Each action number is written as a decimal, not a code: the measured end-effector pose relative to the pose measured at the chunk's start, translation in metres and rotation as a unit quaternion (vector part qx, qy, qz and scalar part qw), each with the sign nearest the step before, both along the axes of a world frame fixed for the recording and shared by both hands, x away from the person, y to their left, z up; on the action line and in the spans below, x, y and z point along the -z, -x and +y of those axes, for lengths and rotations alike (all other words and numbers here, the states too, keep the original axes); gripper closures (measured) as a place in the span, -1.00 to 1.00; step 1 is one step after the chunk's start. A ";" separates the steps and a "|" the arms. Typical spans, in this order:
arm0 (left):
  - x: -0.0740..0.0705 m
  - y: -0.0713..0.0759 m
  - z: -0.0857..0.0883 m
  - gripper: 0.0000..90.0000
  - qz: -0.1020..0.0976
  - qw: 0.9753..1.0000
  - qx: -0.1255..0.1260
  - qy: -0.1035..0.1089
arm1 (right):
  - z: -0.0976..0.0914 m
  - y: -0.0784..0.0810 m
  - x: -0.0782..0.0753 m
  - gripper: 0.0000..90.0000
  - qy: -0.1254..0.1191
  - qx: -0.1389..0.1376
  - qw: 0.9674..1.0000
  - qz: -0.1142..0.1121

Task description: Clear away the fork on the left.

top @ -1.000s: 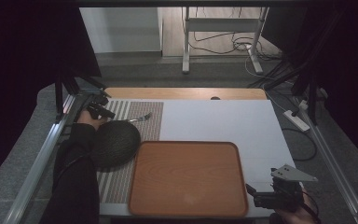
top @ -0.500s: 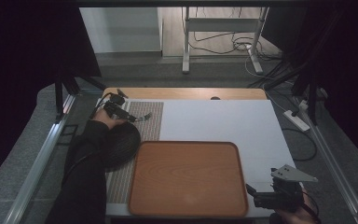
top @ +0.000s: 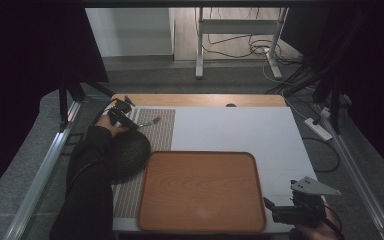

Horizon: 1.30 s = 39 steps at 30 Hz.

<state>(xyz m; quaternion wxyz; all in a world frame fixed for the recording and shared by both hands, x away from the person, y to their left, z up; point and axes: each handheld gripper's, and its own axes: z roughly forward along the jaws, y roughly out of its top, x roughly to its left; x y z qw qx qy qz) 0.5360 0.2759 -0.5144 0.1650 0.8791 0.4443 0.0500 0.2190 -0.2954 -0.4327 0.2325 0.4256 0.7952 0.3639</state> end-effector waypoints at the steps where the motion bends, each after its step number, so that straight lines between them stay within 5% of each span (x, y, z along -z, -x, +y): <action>1: 0.000 0.001 0.002 0.27 0.000 1.000 0.008 0.001 | 0.000 0.000 0.000 -1.00 0.000 0.000 1.000 0.000; 6: 0.000 0.004 0.009 0.73 -0.011 0.999 0.047 -0.005 | 0.000 0.000 0.000 -1.00 0.001 0.000 1.000 0.001; 11: 0.000 0.007 0.009 0.74 -0.024 0.998 0.052 -0.009 | 0.000 0.000 0.000 -1.00 0.000 0.000 1.000 0.001; 16: -0.002 0.012 0.016 0.74 -0.054 0.996 0.040 -0.056 | 0.000 0.000 0.000 -1.00 0.001 0.000 1.000 0.002; 23: -0.017 0.022 0.036 0.74 -0.078 0.994 0.005 -0.072 | 0.000 0.000 0.000 -1.00 0.001 0.000 1.000 0.001; 29: -0.029 0.035 0.041 0.74 -0.084 0.996 -0.015 -0.020 | 0.001 0.000 0.000 -1.00 0.002 0.001 1.000 0.001; 39: -0.036 0.060 0.030 0.74 -0.060 0.998 -0.005 0.018 | 0.001 0.000 0.000 -1.00 0.005 0.000 1.000 0.000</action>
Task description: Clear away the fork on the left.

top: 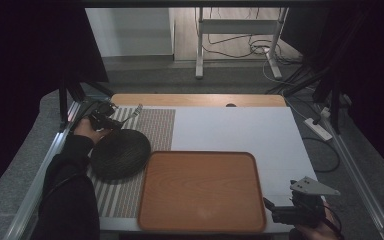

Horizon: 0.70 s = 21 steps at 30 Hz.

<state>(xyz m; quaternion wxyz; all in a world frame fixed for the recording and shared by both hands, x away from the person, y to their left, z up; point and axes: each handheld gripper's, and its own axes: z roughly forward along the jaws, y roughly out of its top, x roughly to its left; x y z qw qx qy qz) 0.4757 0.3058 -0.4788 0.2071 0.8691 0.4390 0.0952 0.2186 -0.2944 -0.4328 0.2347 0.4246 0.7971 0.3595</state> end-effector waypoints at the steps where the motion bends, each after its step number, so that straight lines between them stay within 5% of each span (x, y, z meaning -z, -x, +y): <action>1: 0.000 0.003 -0.002 0.74 0.002 1.000 0.003 0.002 | 0.000 0.000 0.000 -1.00 0.000 -0.001 1.000 0.000; 21: -0.003 0.078 -0.023 0.74 0.024 0.999 0.018 0.038 | 0.001 0.002 0.000 -1.00 0.004 -0.002 1.000 -0.006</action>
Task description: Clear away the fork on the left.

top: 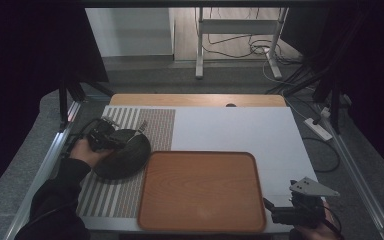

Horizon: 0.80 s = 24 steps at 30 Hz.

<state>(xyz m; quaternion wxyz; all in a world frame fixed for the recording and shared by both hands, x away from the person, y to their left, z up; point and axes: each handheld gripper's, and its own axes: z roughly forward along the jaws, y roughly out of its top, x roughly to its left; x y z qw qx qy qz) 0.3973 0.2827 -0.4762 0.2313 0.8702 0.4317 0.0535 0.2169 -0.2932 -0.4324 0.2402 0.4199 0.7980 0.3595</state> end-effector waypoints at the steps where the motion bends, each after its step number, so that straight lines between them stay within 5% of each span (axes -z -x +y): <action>1: 0.000 0.004 -0.001 0.74 0.001 1.000 0.001 0.002 | 0.000 0.000 0.000 -1.00 0.001 -0.001 1.000 -0.002; 24: -0.015 0.066 -0.039 0.74 0.004 0.999 0.009 0.031 | 0.001 0.002 0.000 -1.00 0.005 -0.002 1.000 -0.011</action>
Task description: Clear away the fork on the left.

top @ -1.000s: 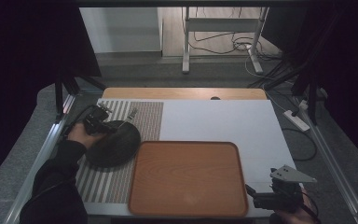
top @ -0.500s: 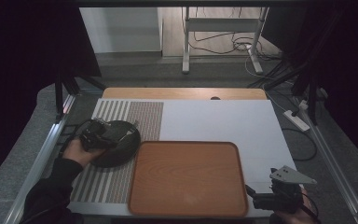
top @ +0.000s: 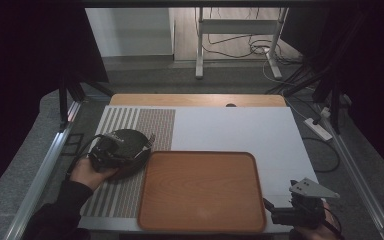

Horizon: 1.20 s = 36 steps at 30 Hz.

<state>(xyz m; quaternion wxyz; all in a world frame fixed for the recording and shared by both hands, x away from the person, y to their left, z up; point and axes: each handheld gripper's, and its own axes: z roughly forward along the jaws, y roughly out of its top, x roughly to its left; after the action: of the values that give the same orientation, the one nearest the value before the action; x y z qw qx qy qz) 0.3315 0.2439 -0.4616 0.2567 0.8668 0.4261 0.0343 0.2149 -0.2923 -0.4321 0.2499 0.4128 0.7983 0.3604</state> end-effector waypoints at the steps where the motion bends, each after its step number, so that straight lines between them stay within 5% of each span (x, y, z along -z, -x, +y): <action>1: 0.000 0.002 -0.003 0.74 0.002 1.000 0.001 0.000 | 0.000 0.000 0.000 -1.00 0.000 0.000 1.000 0.000; 9: -0.003 0.017 -0.023 0.74 0.004 1.000 0.019 -0.003 | 0.001 0.001 0.000 -1.00 0.001 0.001 1.000 -0.002; 18: 0.003 0.028 -0.053 0.74 0.029 0.999 0.037 0.012 | 0.000 0.000 0.000 -1.00 -0.001 0.001 1.000 0.000; 26: 0.016 0.032 -0.081 0.74 0.057 0.997 0.047 -0.002 | -0.001 0.000 0.000 -1.00 -0.004 0.001 1.000 0.000; 36: 0.029 0.036 -0.116 0.74 0.068 0.995 0.070 -0.024 | -0.001 0.001 0.000 -1.00 -0.003 -0.002 1.000 -0.002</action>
<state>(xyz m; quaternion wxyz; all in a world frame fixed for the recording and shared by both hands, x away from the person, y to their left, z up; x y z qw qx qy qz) 0.2956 0.1276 -0.4903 0.2076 0.9009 0.3798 -0.0325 0.2143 -0.2928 -0.4318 0.2498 0.4112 0.7975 0.3641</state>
